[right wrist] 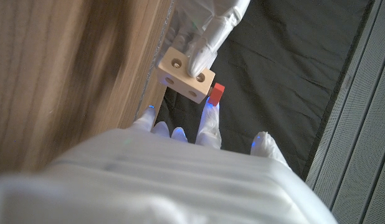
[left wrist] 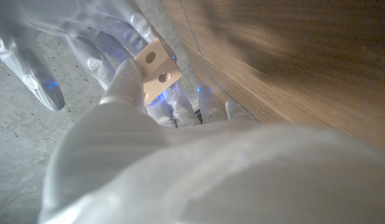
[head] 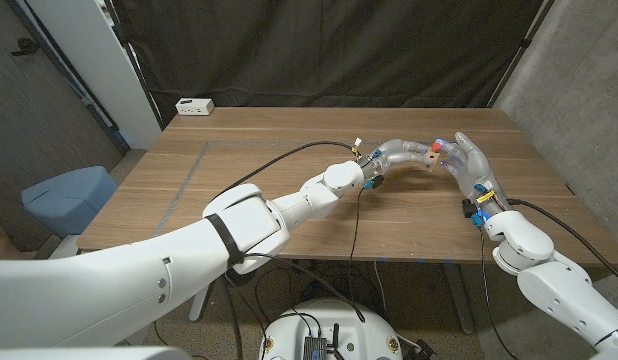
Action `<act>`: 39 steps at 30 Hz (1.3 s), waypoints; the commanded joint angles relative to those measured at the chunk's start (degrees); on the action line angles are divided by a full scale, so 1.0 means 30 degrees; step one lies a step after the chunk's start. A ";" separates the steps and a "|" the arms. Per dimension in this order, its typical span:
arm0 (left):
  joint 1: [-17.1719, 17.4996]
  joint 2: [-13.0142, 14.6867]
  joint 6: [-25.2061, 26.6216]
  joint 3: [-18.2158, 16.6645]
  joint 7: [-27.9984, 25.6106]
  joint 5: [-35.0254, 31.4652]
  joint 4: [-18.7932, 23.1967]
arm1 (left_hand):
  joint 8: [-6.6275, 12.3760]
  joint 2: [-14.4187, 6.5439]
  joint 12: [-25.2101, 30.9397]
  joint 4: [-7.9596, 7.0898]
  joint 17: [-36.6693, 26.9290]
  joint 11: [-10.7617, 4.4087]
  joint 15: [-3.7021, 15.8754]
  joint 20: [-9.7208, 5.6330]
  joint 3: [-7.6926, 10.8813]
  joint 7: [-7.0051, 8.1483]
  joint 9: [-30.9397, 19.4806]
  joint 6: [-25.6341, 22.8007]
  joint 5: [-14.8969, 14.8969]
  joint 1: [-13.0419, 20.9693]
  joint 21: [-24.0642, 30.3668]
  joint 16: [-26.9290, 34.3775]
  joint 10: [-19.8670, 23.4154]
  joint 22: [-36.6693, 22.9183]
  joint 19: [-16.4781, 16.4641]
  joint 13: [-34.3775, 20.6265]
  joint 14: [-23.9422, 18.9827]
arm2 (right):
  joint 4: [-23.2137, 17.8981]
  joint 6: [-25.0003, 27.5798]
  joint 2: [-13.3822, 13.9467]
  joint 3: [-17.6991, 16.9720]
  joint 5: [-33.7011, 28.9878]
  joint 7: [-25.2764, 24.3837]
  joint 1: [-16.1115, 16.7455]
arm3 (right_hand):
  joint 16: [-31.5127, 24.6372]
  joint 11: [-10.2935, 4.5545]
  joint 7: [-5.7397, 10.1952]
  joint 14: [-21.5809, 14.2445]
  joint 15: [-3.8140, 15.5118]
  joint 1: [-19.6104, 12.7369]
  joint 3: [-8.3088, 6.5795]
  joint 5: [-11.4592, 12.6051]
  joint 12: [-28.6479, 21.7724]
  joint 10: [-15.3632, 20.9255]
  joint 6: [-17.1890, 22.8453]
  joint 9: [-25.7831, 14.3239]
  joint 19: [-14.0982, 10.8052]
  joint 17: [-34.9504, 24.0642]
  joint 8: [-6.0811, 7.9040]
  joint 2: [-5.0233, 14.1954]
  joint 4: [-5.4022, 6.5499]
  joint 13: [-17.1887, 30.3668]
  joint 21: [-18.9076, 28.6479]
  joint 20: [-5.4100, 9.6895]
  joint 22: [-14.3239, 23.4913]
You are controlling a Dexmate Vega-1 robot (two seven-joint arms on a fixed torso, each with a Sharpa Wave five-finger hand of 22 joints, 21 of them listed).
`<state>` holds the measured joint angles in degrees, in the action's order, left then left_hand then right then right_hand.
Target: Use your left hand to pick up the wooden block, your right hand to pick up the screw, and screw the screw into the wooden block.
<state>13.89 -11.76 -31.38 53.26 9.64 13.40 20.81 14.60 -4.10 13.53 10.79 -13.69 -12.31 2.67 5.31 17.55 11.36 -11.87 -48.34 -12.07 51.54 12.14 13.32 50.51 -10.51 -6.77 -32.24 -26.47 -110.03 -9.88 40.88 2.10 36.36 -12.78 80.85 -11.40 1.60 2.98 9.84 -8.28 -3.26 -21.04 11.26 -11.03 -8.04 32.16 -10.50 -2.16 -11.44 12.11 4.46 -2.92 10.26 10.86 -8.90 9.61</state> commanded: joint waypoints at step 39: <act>0.0168 -0.0062 -0.0308 -0.0003 0.0208 -0.0066 0.0012 | 0.0307 -0.0683 0.0212 -0.0731 -0.0054 0.0011 0.1764 -0.0096 0.0833 -0.0527 -0.0063 -0.1371 -0.0125 -0.0368 -0.0013 0.0014 0.0179 -0.0063 -0.0105 -0.0102 -0.0172 | -0.0882 -0.0024 -0.0494 -0.0688 -0.0508 -0.1118 0.1312 | -0.0249 -0.0209 -0.0306 0.0301 0.0083 -0.0101 -0.0237 0.0087 -0.0227 0.0924 0.1321 -0.0098 -0.0674 0.0016 0.0289 0.0115 -0.0117 0.0039 0.0188 -0.0006 0.0055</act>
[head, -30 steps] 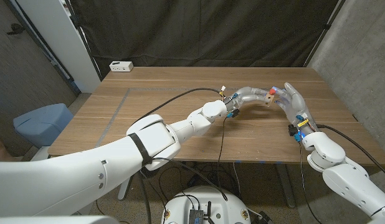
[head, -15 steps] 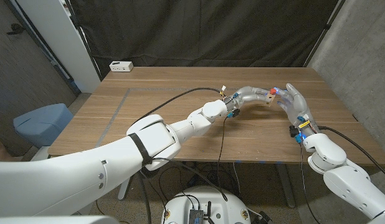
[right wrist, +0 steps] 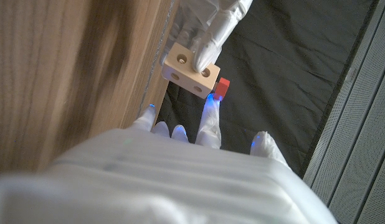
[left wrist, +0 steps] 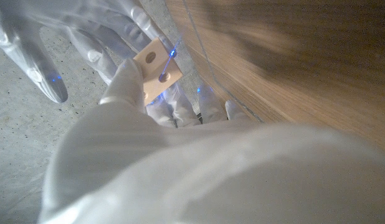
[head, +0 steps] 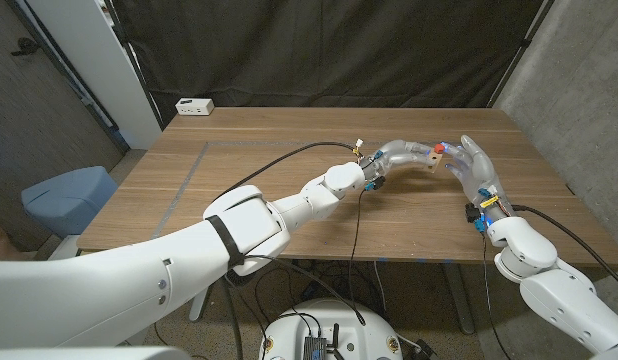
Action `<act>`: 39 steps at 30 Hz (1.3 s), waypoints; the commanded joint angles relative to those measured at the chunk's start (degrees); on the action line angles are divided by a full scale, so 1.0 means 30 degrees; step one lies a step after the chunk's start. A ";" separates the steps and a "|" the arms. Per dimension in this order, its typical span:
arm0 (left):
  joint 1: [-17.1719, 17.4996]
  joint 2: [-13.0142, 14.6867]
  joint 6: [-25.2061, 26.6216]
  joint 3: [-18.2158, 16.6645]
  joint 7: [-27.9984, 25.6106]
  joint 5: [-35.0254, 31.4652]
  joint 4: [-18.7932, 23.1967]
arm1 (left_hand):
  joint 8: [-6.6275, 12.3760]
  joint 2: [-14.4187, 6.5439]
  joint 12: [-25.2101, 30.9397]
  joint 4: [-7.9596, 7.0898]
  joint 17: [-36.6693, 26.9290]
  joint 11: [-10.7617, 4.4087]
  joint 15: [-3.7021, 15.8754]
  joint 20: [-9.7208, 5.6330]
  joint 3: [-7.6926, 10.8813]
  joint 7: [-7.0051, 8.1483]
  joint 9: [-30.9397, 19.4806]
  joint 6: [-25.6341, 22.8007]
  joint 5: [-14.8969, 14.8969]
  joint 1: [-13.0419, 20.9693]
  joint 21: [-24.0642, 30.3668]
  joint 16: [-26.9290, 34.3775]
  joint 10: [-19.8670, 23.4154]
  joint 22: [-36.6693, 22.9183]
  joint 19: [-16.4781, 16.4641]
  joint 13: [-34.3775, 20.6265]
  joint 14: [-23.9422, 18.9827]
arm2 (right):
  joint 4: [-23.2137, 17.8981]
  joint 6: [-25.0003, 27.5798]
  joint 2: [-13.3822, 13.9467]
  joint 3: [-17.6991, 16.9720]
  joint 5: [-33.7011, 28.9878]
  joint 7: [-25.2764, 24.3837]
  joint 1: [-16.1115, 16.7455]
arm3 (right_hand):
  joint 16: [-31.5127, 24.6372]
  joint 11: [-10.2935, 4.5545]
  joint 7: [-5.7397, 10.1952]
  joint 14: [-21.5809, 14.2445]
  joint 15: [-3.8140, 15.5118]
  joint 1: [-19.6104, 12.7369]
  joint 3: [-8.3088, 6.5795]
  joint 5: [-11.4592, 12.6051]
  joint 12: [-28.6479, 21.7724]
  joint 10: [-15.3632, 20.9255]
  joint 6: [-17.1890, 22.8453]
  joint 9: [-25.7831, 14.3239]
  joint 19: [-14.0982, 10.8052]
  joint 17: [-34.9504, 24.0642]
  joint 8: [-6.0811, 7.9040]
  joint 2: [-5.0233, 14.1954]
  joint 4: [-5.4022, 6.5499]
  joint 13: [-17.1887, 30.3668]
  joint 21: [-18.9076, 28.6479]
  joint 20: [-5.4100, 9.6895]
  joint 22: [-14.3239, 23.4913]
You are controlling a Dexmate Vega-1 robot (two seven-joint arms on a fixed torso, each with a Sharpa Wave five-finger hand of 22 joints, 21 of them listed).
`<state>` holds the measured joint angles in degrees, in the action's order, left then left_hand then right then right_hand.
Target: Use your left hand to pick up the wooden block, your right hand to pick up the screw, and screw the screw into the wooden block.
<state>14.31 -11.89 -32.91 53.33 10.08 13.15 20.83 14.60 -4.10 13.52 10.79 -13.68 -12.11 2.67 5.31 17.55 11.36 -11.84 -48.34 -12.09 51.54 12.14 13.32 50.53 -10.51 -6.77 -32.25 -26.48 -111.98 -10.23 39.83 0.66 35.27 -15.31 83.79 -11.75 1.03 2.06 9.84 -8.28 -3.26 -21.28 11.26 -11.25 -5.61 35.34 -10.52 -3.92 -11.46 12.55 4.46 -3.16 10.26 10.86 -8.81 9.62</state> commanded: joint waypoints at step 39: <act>-0.0007 -0.0097 0.0484 0.0052 0.0088 0.0065 -0.0003 | 0.0298 -0.0696 0.0220 -0.0724 -0.0053 -0.0051 0.1749 -0.0069 0.0850 -0.0545 -0.0072 -0.1347 -0.0119 -0.0356 -0.0011 0.0003 0.0184 -0.0063 -0.0111 -0.0098 -0.0163 | -0.0621 0.0391 -0.0291 -0.0579 -0.0243 -0.0323 0.0836 | -0.0132 -0.0141 -0.0129 0.0044 0.0143 -0.0186 -0.0240 0.0090 -0.0169 0.0640 0.1420 -0.0101 -0.0324 0.0047 0.0305 0.0145 -0.0112 0.0037 0.0171 0.0031 0.0052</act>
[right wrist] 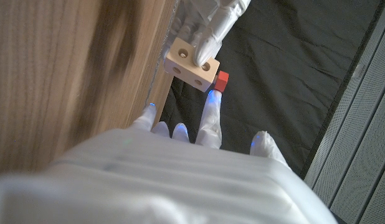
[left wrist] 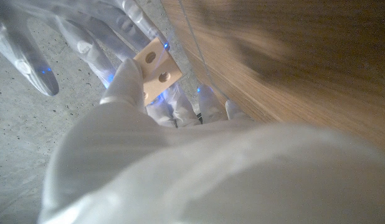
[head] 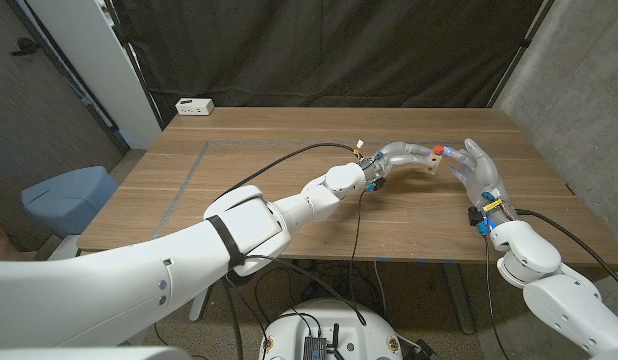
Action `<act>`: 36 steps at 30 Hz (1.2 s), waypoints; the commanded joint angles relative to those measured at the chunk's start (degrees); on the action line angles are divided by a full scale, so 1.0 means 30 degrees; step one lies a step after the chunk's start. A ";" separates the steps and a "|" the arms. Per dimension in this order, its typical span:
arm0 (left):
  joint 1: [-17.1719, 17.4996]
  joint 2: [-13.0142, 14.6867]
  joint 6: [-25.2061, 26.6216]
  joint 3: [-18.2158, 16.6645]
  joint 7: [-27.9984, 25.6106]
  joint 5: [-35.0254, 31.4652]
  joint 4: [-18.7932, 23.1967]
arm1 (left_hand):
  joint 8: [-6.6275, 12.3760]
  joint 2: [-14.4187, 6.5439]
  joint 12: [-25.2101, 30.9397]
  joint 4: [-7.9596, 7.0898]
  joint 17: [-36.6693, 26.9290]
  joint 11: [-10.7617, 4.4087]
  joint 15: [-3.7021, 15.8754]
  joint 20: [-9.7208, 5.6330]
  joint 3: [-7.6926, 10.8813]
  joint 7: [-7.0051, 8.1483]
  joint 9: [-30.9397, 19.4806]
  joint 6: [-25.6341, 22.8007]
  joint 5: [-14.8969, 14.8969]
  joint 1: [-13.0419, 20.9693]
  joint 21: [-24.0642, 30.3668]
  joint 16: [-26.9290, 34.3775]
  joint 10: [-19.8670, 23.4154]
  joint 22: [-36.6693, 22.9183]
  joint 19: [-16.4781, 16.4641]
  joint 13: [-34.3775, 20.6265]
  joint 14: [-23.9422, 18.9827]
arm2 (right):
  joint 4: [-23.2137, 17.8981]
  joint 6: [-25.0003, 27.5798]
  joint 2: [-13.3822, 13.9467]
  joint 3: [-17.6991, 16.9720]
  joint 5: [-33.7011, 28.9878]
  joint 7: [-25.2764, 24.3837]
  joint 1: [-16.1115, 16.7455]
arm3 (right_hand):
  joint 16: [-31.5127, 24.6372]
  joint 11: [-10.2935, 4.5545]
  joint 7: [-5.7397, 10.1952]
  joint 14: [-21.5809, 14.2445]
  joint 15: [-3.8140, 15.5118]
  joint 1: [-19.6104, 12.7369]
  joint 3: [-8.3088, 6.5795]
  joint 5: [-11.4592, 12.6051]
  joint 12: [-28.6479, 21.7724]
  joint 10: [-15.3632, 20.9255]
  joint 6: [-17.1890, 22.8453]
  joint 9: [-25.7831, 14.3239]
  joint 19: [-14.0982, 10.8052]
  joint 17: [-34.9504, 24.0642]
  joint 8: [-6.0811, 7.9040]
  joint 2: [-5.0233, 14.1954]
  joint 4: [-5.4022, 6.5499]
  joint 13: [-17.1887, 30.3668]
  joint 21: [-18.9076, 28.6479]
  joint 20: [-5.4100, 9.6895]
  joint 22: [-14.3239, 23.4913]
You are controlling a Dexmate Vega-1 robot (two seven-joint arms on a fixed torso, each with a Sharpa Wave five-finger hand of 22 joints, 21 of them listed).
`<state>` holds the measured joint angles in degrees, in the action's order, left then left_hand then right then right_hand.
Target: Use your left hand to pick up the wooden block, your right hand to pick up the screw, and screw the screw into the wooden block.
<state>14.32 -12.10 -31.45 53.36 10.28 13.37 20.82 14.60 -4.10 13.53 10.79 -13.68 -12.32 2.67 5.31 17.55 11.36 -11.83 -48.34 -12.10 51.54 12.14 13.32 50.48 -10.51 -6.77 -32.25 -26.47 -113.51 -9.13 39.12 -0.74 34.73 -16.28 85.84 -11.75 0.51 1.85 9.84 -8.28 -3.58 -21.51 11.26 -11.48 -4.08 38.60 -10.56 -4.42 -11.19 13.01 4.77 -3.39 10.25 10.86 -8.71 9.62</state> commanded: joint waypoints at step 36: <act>-0.0122 -0.0004 0.0455 0.0015 0.0025 0.0128 -0.0021 | 0.0307 -0.0675 0.0235 -0.0714 -0.0052 0.0015 0.1751 -0.0085 0.0846 -0.0554 -0.0076 -0.1371 -0.0108 -0.0363 -0.0003 0.0025 0.0217 -0.0064 -0.0136 -0.0108 -0.0229 | -0.0164 0.0276 -0.0146 -0.0074 -0.0040 0.0038 0.0091 | -0.0155 -0.0250 -0.0465 -0.0330 0.0160 -0.0089 -0.0230 0.0081 -0.0196 0.1245 0.2430 -0.0087 -0.0344 -0.0038 0.0493 0.0069 -0.0073 0.0032 0.0115 -0.0011 0.0051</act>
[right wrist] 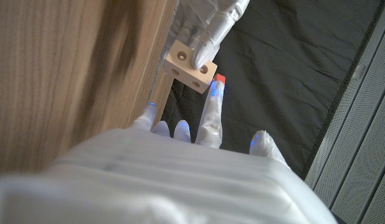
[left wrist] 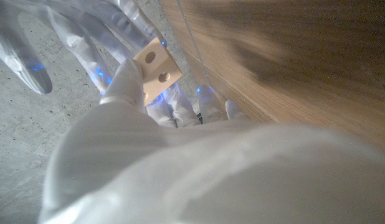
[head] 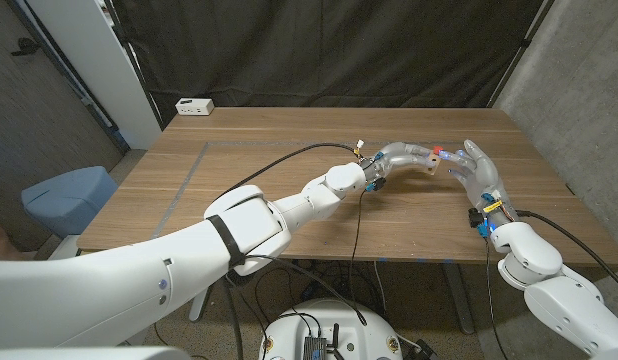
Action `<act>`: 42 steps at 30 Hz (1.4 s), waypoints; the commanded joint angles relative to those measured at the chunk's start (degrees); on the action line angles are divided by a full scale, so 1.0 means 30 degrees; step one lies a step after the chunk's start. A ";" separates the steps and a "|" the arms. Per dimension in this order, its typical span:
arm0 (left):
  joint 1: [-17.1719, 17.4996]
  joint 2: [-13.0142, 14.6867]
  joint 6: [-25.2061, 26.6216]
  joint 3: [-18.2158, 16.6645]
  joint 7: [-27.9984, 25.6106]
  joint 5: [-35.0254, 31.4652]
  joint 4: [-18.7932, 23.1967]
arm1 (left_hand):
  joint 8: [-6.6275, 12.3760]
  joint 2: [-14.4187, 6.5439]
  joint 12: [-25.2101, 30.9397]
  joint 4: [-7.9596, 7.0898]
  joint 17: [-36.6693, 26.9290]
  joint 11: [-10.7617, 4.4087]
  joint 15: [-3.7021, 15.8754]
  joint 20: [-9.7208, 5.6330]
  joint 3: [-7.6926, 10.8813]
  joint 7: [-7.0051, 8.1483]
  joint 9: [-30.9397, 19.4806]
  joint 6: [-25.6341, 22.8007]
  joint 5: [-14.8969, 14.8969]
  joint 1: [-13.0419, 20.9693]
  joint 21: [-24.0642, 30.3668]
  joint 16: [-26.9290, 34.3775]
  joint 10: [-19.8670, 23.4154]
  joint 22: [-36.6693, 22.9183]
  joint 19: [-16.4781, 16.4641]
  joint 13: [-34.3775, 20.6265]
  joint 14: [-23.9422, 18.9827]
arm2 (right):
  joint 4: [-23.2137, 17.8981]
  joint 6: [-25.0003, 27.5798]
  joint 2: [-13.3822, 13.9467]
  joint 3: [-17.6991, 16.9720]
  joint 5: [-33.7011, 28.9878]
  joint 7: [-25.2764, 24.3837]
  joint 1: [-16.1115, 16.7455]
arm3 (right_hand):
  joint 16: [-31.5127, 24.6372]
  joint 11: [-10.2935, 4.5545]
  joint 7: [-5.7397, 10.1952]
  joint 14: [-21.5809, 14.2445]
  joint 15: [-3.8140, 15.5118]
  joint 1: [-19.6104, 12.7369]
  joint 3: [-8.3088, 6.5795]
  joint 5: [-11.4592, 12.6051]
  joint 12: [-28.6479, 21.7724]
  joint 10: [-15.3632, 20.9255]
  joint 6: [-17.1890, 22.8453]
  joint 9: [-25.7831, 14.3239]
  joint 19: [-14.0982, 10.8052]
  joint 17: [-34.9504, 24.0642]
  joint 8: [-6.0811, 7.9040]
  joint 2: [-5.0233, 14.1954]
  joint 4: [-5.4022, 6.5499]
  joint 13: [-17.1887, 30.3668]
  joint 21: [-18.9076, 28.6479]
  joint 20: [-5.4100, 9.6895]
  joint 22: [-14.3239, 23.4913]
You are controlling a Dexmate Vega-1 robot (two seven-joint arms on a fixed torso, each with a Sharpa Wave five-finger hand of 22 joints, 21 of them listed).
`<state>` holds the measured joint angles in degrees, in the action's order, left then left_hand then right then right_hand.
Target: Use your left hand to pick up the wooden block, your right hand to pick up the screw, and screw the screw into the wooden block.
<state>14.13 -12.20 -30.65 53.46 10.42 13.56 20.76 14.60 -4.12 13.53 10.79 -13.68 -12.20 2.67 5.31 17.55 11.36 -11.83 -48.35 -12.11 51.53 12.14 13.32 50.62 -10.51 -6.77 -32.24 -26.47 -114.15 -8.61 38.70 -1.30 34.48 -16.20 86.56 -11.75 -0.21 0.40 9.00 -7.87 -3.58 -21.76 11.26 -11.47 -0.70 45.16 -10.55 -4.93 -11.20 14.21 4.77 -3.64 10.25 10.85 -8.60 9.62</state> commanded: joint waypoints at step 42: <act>-0.0145 0.0038 0.0117 0.0023 -0.0111 0.0048 -0.0004 | 0.0315 -0.0684 0.0240 -0.0723 -0.0061 -0.0030 0.1754 -0.0075 0.0848 -0.0519 -0.0075 -0.1382 -0.0102 -0.0354 -0.0008 0.0013 0.0176 -0.0063 -0.0128 -0.0113 -0.0193 | -0.0051 0.0516 0.0005 -0.0341 -0.0310 -0.0298 -0.0348 | 0.0021 0.0637 0.0541 0.0018 -0.0145 -0.0027 -0.0131 0.0039 0.0307 -0.0503 -0.3051 -0.0134 -0.0231 -0.0057 -0.1442 -0.0065 -0.0064 0.0065 0.0022 -0.0150 0.0051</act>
<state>13.75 -12.11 -30.05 53.48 10.07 13.82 20.74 14.60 -4.11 13.52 10.79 -13.68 -12.31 2.67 5.31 17.55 11.36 -11.83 -48.35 -12.12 51.54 12.14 13.32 50.50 -10.51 -6.77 -32.24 -26.48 -114.89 -7.35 38.46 -2.30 33.46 -17.89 86.33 -11.75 1.56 2.05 8.50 -8.00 -3.57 -21.99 11.26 -10.80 -1.45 36.69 -10.82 -5.64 -11.21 10.15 4.77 -3.87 10.25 10.85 -8.50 9.62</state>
